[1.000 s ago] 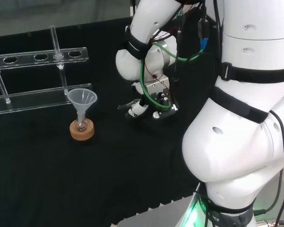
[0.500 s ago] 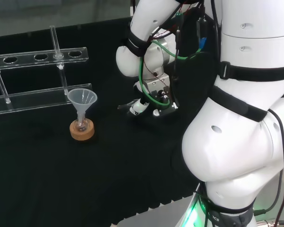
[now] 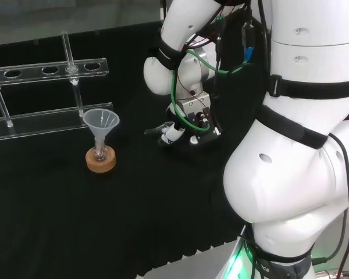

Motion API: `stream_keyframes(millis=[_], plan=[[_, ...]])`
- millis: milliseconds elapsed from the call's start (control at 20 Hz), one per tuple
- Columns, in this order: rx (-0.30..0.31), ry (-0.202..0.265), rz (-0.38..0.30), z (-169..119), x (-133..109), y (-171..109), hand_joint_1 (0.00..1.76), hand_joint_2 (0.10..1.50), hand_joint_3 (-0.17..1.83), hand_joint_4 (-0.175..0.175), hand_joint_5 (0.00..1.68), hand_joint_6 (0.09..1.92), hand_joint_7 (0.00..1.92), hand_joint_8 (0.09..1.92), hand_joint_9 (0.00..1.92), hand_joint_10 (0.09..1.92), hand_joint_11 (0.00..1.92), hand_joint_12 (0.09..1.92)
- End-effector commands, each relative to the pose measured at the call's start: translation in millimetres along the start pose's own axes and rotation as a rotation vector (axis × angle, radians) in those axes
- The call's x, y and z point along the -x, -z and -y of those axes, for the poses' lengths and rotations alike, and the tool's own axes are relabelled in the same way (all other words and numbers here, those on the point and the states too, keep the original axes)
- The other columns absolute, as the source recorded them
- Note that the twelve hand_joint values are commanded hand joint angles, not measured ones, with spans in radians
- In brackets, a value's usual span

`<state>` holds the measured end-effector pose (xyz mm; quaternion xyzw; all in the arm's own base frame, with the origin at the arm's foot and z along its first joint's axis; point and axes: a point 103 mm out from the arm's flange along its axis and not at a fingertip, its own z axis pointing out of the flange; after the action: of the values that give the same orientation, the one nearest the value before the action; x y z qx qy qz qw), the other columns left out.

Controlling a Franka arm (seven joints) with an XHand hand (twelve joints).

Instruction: Pick up the weighing funnel.

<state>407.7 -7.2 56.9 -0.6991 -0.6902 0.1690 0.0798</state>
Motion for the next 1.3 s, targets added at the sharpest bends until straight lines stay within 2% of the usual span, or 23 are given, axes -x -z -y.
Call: stream_keyframes(millis=[50, 350, 700, 1000, 1100, 1300], plan=[[-0.001, 0.003, 0.0, -3.2, -1.7, -0.6, 0.61, 0.75, 0.06, 0.009, 0.52, 0.09, 0.58, 0.52, 0.38, 0.69, 0.0, 1.29], [0.004, 0.007, -0.009, -6.9, -5.3, -1.3, 0.61, 0.75, 0.06, 0.012, 0.6, 0.09, 0.68, 0.53, 0.42, 0.67, 0.0, 1.29], [0.005, -0.013, -0.031, -10.1, -9.0, -3.9, 0.59, 0.76, 0.07, 0.018, 0.63, 0.09, 0.79, 0.52, 0.49, 0.64, 0.0, 1.3], [0.025, -0.029, -0.046, -9.3, -6.6, -5.2, 0.65, 0.77, 0.08, 0.018, 0.7, 0.1, 0.92, 0.52, 0.61, 0.59, 0.0, 1.44], [0.017, -0.042, -0.057, -9.8, -5.8, -5.3, 0.67, 0.77, 0.08, 0.016, 0.72, 0.12, 0.93, 0.53, 0.64, 0.57, 0.0, 1.47], [0.028, -0.037, -0.043, -8.9, -5.4, -5.6, 0.69, 0.77, 0.08, 0.014, 0.74, 0.13, 0.94, 0.53, 0.66, 0.56, 0.0, 1.48]])
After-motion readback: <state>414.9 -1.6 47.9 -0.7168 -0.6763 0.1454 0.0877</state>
